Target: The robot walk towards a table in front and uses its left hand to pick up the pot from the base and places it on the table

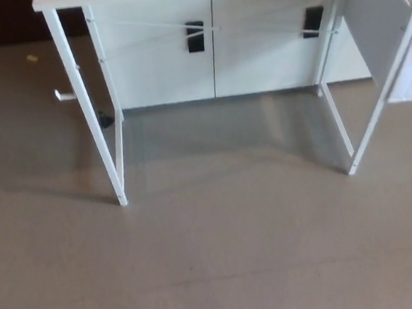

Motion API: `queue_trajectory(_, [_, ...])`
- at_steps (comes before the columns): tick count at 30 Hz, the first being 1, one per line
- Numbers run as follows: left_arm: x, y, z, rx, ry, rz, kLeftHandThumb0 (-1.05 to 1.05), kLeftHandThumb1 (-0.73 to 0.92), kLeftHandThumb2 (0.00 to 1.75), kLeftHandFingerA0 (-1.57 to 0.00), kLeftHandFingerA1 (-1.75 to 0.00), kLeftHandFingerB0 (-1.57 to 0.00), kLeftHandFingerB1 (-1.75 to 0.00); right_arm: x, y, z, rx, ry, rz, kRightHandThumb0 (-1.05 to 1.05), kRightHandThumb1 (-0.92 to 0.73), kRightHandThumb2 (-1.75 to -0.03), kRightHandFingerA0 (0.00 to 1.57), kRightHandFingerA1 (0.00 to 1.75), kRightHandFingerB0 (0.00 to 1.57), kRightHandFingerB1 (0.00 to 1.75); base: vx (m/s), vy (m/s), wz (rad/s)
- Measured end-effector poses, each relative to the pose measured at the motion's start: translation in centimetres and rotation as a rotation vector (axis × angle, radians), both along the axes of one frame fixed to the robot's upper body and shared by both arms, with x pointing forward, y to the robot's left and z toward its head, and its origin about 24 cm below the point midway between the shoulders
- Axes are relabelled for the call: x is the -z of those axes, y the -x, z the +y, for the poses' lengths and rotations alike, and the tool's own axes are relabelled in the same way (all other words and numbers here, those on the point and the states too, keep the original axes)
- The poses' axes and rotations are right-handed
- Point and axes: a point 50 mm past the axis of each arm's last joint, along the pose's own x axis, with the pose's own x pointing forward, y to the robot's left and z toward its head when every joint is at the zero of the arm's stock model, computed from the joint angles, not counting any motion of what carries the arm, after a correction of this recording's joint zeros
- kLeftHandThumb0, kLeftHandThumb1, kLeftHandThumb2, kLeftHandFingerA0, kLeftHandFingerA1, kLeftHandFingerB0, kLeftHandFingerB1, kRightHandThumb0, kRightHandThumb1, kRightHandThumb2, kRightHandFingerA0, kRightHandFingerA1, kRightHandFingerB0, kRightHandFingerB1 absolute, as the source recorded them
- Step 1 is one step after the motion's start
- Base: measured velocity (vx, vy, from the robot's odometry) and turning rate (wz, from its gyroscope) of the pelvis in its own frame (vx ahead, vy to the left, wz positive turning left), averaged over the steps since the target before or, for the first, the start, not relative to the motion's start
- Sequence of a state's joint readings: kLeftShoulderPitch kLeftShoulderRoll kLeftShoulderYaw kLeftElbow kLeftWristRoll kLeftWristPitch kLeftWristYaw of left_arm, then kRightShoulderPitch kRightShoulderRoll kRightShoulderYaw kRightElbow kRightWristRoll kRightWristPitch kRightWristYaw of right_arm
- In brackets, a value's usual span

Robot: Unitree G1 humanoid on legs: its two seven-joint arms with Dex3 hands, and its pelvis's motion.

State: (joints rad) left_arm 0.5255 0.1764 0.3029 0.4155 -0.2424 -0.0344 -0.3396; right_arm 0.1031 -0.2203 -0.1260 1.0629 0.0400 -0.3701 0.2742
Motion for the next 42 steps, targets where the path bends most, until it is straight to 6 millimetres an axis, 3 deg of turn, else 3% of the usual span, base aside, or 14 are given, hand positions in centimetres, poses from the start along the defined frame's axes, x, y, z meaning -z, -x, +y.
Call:
queue_trajectory(21, [0.15, 0.09, -0.26, 0.003, 0.005, -0.008, -0.21, 0.48, 0.54, -0.37, -0.37, -0.31, -0.32, -0.25, -0.49, -0.27, -0.017, 0.025, -0.006, -0.70, -0.37, -0.61, 0.76, 0.80, 0.46, 0.69, 0.27, -0.032, 0.02])
queue_trajectory(22, [0.14, 0.16, -0.25, 0.003, 0.006, -0.008, -0.21, 0.48, 0.54, -0.37, -0.37, -0.30, -0.31, -0.17, -0.29, -0.24, -0.019, 0.028, 0.001, -0.71, -0.27, -0.83, 0.72, 0.81, 0.44, 0.70, 0.18, 0.177, -0.19])
queue_trajectory(25, [0.14, 0.04, -0.33, 0.004, 0.007, -0.011, -0.21, 0.48, 0.54, -0.37, -0.36, -0.30, -0.31, -0.02, 0.11, -0.16, -0.021, 0.028, 0.012, -0.72, -0.27, -0.83, 0.73, 0.81, 0.45, 0.71, 0.29, 0.312, 0.00])
queue_trajectory(26, [0.06, -0.02, -0.34, 0.006, 0.006, -0.017, -0.21, 0.49, 0.54, -0.38, -0.37, -0.30, -0.31, -0.01, 0.08, -0.10, -0.024, 0.028, 0.012, -0.71, -0.39, -0.60, 0.76, 0.81, 0.45, 0.70, 0.36, 0.483, -0.60])
queue_trajectory(31, [-0.05, 0.07, 0.02, 0.003, -0.008, -0.012, -0.22, 0.49, 0.55, -0.38, -0.37, -0.30, -0.31, 0.07, 0.05, 0.10, -0.030, 0.023, 0.014, -0.72, -0.39, -0.64, 0.77, 0.83, 0.46, 0.72, 0.19, 0.195, 0.03])
queue_trajectory(32, [-0.03, 0.09, 0.02, 0.002, -0.008, -0.011, -0.22, 0.49, 0.54, -0.38, -0.37, -0.29, -0.31, 0.10, 0.07, 0.11, -0.031, 0.023, 0.016, -0.71, -0.27, -0.82, 0.76, 0.84, 0.47, 0.72, 0.15, 0.037, 0.04])
queue_trajectory(33, [0.00, 0.15, 0.05, 0.001, -0.009, -0.008, -0.21, 0.49, 0.54, -0.38, -0.37, -0.29, -0.31, 0.13, 0.11, 0.12, -0.031, 0.022, 0.019, -0.73, -0.38, -0.65, 0.76, 0.84, 0.47, 0.74, 0.11, 0.008, 0.08])
queue_trajectory(34, [0.00, 0.18, 0.06, 0.001, -0.010, -0.007, -0.21, 0.49, 0.54, -0.38, -0.37, -0.29, -0.31, 0.14, 0.12, 0.12, -0.032, 0.022, 0.020, -0.73, -0.38, -0.65, 0.76, 0.84, 0.47, 0.74, 0.10, -0.012, 0.08])
queue_trajectory(35, [0.00, 0.19, 0.08, 0.001, -0.011, -0.006, -0.21, 0.49, 0.54, -0.38, -0.37, -0.29, -0.31, 0.14, 0.11, 0.12, -0.032, 0.022, 0.020, -0.70, -0.28, -0.89, 0.82, 0.87, 0.45, 0.73, 0.11, -0.048, 0.03])
queue_trajectory(36, [0.04, 0.25, 0.12, -0.001, -0.011, -0.003, -0.21, 0.49, 0.54, -0.38, -0.37, -0.29, -0.31, 0.14, 0.09, 0.15, -0.035, 0.023, 0.019, -0.70, -0.28, -0.89, 0.82, 0.87, 0.45, 0.73, 0.11, -0.078, 0.02])
queue_trajectory(37, [0.06, 0.27, 0.13, -0.001, -0.011, -0.002, -0.22, 0.49, 0.54, -0.38, -0.37, -0.30, -0.31, 0.14, 0.08, 0.16, -0.036, 0.023, 0.018, -0.71, -0.40, -0.62, 0.75, 0.83, 0.46, 0.73, 0.10, -0.114, 0.05])
queue_trajectory(42, [0.09, 0.41, 0.29, -0.002, -0.015, 0.005, -0.22, 0.48, 0.54, -0.38, -0.37, -0.30, -0.32, 0.21, 0.00, 0.45, -0.044, 0.018, 0.017, -0.70, -0.39, -0.62, 0.75, 0.83, 0.47, 0.73, 0.12, -0.166, 0.05])
